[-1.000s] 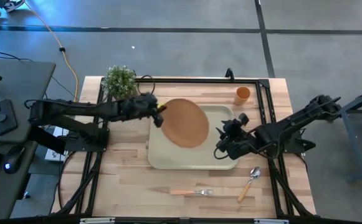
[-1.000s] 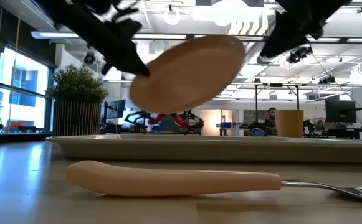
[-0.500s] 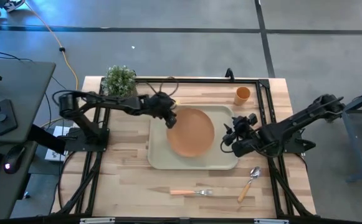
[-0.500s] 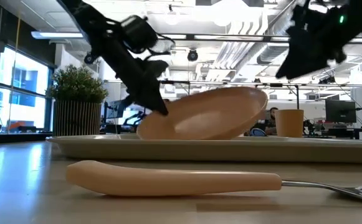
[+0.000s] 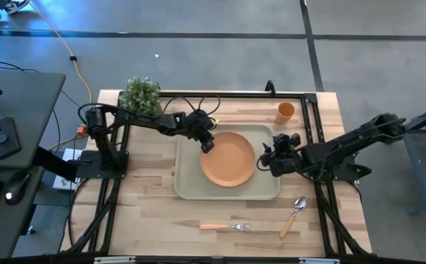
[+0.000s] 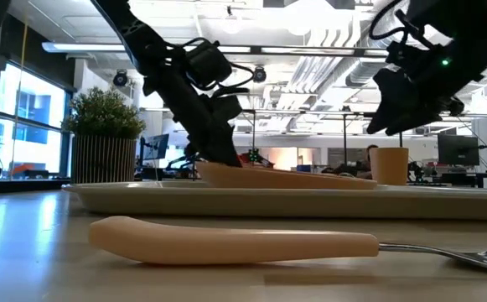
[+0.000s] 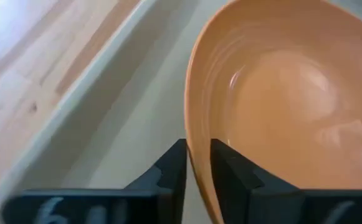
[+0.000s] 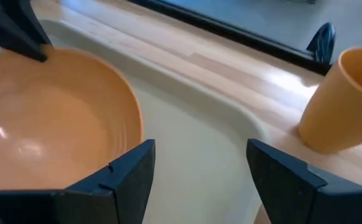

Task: Pick and place plate/cup/fork/spoon on tray
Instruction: Put the light orange plate on the light brown tray, then put the orange cup on the light brown tray to the top left of the orange plate

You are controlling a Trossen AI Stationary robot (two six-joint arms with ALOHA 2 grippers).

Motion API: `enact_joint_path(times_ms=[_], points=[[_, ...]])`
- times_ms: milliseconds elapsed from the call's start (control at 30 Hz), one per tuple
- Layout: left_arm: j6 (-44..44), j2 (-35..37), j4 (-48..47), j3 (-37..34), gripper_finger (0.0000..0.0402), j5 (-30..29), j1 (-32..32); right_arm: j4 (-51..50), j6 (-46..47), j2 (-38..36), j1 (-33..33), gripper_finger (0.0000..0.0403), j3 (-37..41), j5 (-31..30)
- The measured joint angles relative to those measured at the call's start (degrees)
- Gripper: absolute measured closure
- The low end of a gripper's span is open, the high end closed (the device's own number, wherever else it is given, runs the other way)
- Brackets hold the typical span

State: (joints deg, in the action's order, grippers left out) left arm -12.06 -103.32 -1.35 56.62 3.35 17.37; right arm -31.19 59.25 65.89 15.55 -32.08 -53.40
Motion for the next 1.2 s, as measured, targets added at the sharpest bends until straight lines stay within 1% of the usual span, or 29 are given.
enact_joint_path(times_ms=[133,200,267,367,433,533,633,767,867,967,1033,1100,1200], points=[[3.49,1.86,-1.73,0.24,0.0298,-0.03,0.47,-0.07,-5.19,-0.01,-2.39,0.0157,-2.46,-0.04],[4.34,3.90,-2.41,0.28,0.0287,-1.36,0.58,-0.18,-8.64,0.01,-4.27,0.0157,-4.33,-0.08],[5.13,6.12,-3.75,0.33,0.0282,-3.03,0.64,-0.30,-12.07,0.00,-6.34,0.0157,-6.43,-0.04],[9.05,10.14,-5.40,0.26,0.0280,-4.43,0.67,-0.32,-17.59,-0.01,-9.69,0.0157,-9.34,1.25],[11.08,13.12,-3.84,-0.99,0.0280,-4.80,0.67,-0.32,-19.08,-0.01,-11.80,0.0157,-10.88,2.30],[13.72,17.32,4.77,-5.82,0.0280,-5.13,0.86,-0.32,-18.84,-0.01,-14.05,0.0157,-11.89,3.47],[17.47,20.91,16.23,-12.79,0.0280,-4.93,1.54,-0.12,-16.69,0.02,-15.18,0.0157,-11.93,2.98],[23.04,22.10,33.70,-21.26,0.0280,-5.60,2.67,1.12,-13.78,0.33,-15.76,0.0157,-11.93,-1.89],[25.12,20.97,44.27,-24.35,0.0280,-5.62,3.45,4.00,-16.66,0.32,-16.97,0.0157,-11.93,-4.78],[24.26,17.81,49.02,-24.87,0.0280,-5.57,4.04,8.16,-24.27,0.32,-19.36,0.0157,-11.93,-5.38],[23.37,15.36,51.02,-23.97,0.0280,-5.56,4.06,10.60,-29.11,0.32,-21.26,0.0157,-11.93,-3.75],[23.96,12.89,51.58,-22.88,0.0280,-5.54,4.06,11.81,-30.66,0.32,-23.26,0.0157,-11.93,-1.84],[25.58,9.28,51.19,-20.79,0.0280,-5.54,4.06,11.39,-29.22,0.41,-26.03,0.0160,-11.93,1.38]])
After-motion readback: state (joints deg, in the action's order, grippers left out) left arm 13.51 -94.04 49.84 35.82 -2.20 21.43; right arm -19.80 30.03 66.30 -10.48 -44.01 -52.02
